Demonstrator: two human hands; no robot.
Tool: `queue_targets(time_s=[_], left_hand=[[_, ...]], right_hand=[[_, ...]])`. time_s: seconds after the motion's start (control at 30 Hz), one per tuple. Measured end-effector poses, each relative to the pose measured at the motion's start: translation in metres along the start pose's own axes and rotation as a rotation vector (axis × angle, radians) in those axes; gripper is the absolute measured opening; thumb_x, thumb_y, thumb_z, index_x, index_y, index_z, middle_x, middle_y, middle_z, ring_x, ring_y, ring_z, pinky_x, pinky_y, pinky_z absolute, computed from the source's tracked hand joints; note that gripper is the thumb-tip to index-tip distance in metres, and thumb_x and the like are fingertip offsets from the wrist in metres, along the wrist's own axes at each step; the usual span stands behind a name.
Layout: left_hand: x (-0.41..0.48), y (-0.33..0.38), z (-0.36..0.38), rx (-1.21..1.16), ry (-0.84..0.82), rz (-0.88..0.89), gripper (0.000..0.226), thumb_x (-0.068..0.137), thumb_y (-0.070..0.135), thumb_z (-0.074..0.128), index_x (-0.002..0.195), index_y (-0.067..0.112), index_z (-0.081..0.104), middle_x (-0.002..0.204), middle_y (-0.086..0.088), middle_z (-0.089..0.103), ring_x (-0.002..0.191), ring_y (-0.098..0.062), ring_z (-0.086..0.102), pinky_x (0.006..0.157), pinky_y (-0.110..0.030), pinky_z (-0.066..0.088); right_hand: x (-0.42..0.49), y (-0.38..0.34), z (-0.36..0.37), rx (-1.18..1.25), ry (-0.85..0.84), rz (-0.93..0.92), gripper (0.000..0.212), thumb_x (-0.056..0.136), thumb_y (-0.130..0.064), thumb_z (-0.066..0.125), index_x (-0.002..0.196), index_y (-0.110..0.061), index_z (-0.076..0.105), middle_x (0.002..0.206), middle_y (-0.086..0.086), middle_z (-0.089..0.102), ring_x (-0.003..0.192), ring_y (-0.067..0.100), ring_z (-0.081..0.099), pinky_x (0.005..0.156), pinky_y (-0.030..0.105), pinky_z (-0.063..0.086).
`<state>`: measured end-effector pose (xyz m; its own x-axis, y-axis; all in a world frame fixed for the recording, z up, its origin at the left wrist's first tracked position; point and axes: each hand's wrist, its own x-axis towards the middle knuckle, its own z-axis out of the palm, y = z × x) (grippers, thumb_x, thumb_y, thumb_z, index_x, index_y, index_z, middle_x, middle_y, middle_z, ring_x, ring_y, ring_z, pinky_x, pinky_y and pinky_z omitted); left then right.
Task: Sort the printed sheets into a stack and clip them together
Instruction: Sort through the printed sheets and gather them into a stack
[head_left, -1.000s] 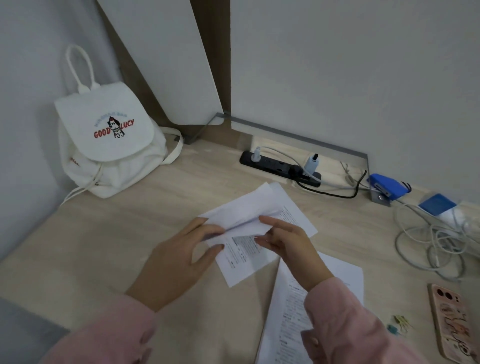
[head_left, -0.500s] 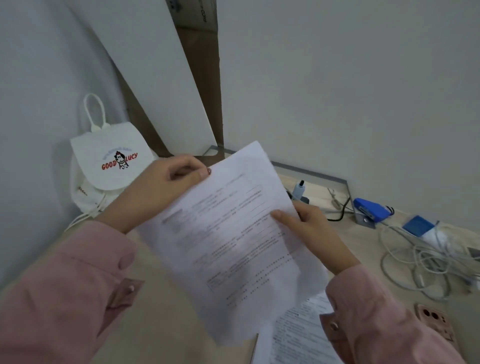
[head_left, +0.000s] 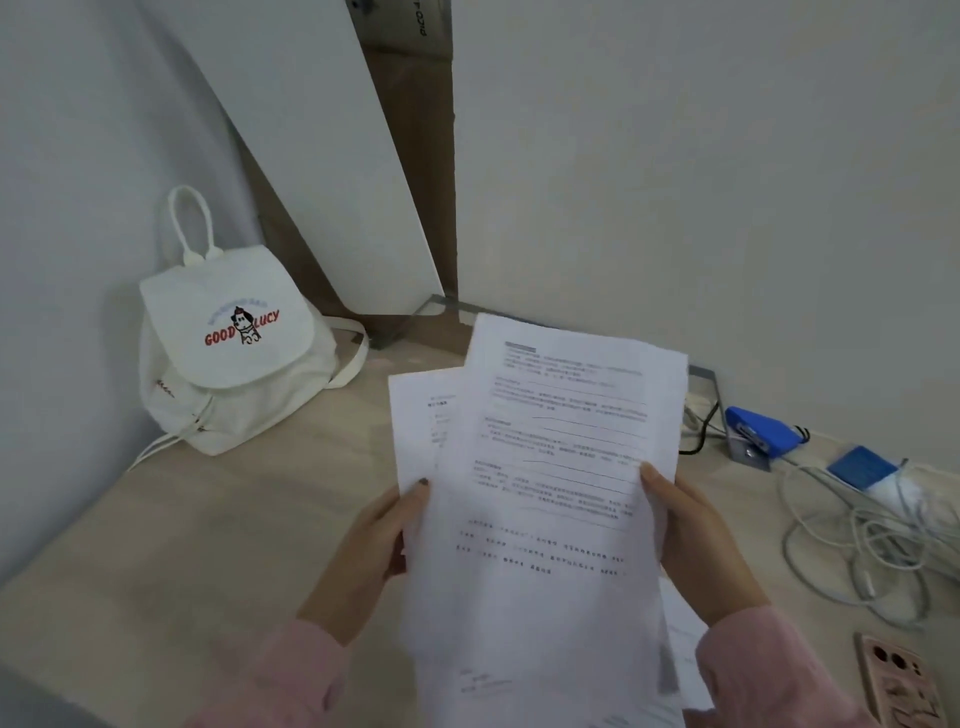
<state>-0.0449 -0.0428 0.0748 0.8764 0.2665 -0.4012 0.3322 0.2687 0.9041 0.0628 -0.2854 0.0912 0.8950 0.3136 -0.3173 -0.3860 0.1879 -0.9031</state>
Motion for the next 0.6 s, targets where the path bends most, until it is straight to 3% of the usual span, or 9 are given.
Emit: queue_targets(time_s=[0.13,0.27,0.4,0.47,0.6], left_hand=[[0.008,-0.003,-0.019,-0.023,0.009,0.013,0.027,0.092,0.033,0.047,0.099,0.029,0.073,0.105,0.003,0.073,0.097,-0.018,0.069,0.086,-0.042,0.052],[0.016,-0.007,-0.041,-0.036,-0.055,0.021,0.047,0.069,0.057,0.063,0.106,0.029,0.070,0.111,0.002,0.072,0.102,-0.017,0.068,0.079,-0.031,0.055],[0.026,-0.014,-0.047,-0.103,0.007,-0.047,0.030,0.089,0.036,0.049,0.107,0.024,0.069,0.109,0.002,0.072,0.103,-0.016,0.067,0.083,-0.032,0.052],[0.031,-0.019,-0.051,-0.086,0.057,-0.051,0.029,0.092,0.031,0.045,0.105,0.022,0.069,0.103,0.004,0.074,0.102,-0.014,0.066,0.074,-0.023,0.054],[0.039,-0.026,-0.070,-0.134,0.187,-0.122,0.032,0.094,0.039,0.040,0.094,0.022,0.067,0.077,0.010,0.076,0.079,-0.007,0.070,0.068,-0.028,0.049]], right_hand=[[0.001,0.015,-0.019,0.036,0.035,0.076,0.029,0.090,-0.023,0.048,0.116,-0.021,0.060,0.115,0.002,0.069,0.102,0.021,0.067,0.075,0.031,0.059],[0.005,0.027,-0.013,0.019,0.000,0.165,0.034,0.087,-0.022,0.049,0.119,-0.015,0.058,0.112,0.006,0.070,0.099,0.023,0.068,0.072,0.031,0.060],[0.019,0.048,0.011,-0.015,-0.028,0.223,0.035,0.090,-0.021,0.048,0.124,-0.013,0.056,0.117,0.008,0.068,0.106,0.026,0.065,0.089,0.039,0.054],[0.026,0.065,0.028,-0.052,-0.054,0.244,0.032,0.091,-0.022,0.050,0.122,-0.016,0.058,0.116,0.006,0.069,0.106,0.025,0.065,0.095,0.044,0.049],[0.038,0.105,0.061,-0.294,0.092,0.280,0.023,0.090,-0.021,0.055,0.110,-0.015,0.064,0.109,0.008,0.070,0.099,0.027,0.067,0.093,0.047,0.050]])
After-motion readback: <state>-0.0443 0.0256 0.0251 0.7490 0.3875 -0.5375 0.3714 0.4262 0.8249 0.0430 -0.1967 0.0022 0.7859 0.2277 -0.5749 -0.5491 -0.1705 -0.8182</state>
